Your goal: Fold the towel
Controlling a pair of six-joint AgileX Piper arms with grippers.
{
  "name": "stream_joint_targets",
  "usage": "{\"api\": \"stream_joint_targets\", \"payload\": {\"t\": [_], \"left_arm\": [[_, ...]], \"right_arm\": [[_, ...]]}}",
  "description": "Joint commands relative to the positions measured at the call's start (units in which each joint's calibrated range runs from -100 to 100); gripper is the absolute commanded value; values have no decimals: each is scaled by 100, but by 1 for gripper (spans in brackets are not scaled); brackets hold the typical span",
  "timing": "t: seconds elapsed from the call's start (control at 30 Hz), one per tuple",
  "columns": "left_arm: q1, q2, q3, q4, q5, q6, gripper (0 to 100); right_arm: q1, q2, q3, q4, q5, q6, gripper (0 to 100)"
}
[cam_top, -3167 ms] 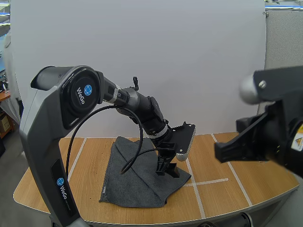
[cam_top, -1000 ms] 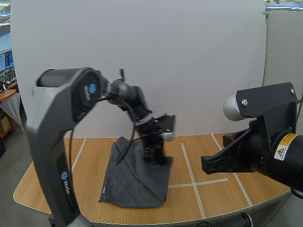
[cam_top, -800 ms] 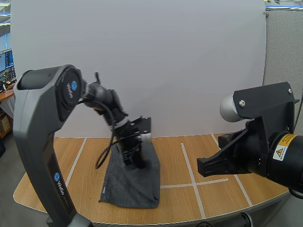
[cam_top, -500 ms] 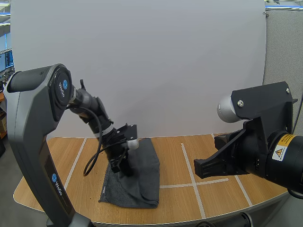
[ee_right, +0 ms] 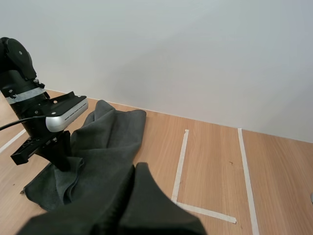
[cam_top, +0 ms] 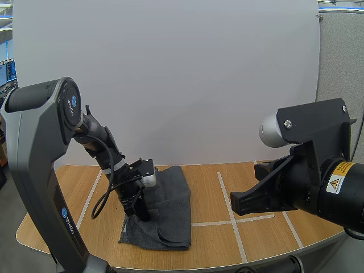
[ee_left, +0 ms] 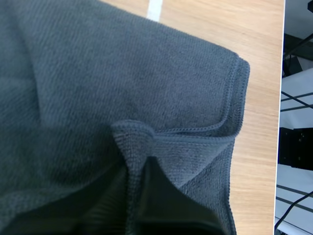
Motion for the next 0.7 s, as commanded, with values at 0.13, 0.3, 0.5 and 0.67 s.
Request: {"api": "stream_joint_targets", "payload": {"t": [0.13, 0.3, 0.5, 0.67], "left_arm": [[133, -71, 21, -9, 99, -167, 100], [204, -222, 21, 14, 99, -301, 100], [284, -1085, -6, -158, 99, -304, 100], [284, -1878, -225, -254, 99, -410, 100]], "right_arm": [[-12, -31, 3, 102, 0, -62, 0], [-12, -31, 3, 186, 0, -62, 0], [-12, -31, 254, 567, 0, -219, 0], [-12, 175, 990, 1352, 0, -584, 0]]}}
